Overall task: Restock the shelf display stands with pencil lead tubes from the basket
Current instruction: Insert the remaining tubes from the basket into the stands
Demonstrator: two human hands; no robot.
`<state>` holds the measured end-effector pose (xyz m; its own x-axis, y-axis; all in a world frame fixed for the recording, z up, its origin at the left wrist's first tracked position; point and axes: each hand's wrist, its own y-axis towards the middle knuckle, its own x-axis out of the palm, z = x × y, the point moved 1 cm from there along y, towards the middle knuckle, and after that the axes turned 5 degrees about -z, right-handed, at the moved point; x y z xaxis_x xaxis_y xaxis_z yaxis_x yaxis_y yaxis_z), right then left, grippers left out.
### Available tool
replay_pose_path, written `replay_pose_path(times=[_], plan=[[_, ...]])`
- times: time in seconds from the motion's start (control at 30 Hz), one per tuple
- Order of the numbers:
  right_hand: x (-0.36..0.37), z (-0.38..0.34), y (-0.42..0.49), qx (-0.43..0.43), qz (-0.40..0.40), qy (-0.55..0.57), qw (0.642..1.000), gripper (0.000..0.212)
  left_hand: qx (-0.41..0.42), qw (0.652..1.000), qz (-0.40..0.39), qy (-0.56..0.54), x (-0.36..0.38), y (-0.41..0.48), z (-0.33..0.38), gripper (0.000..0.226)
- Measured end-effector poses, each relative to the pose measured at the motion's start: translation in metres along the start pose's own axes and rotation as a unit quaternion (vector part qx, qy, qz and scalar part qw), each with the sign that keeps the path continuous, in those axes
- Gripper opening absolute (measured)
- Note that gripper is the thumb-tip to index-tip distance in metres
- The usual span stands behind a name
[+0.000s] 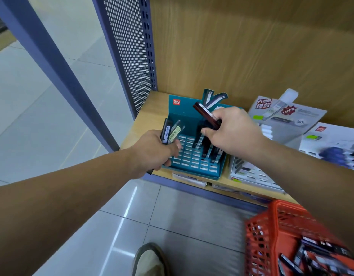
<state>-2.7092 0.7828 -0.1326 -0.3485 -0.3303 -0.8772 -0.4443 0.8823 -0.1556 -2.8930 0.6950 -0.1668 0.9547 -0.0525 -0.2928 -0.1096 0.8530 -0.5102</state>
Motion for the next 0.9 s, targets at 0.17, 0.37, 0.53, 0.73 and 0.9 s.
replay_pose_path(times=[0.17,0.37,0.53,0.73,0.9], plan=[[-0.002,-0.003,-0.006,-0.012,-0.012,-0.063,0.998,0.034,0.001,1.000,-0.001,-0.003,0.001,0.002,-0.003,0.030],[0.000,-0.005,-0.005,0.011,-0.008,-0.052,0.999,0.032,-0.001,1.000,-0.015,0.011,0.002,0.000,-0.002,0.022],[0.001,0.000,-0.002,0.014,0.036,0.041,0.998,0.016,-0.004,0.999,-0.028,0.015,0.001,-0.003,0.001,0.014],[0.003,0.001,-0.007,0.001,0.013,-0.024,1.000,0.032,0.007,0.998,-0.053,-0.017,0.000,-0.010,0.009,0.023],[-0.015,-0.008,-0.012,-0.036,-0.006,0.155,0.987,0.024,0.028,0.991,-0.100,-0.079,-0.005,-0.023,0.025,0.022]])
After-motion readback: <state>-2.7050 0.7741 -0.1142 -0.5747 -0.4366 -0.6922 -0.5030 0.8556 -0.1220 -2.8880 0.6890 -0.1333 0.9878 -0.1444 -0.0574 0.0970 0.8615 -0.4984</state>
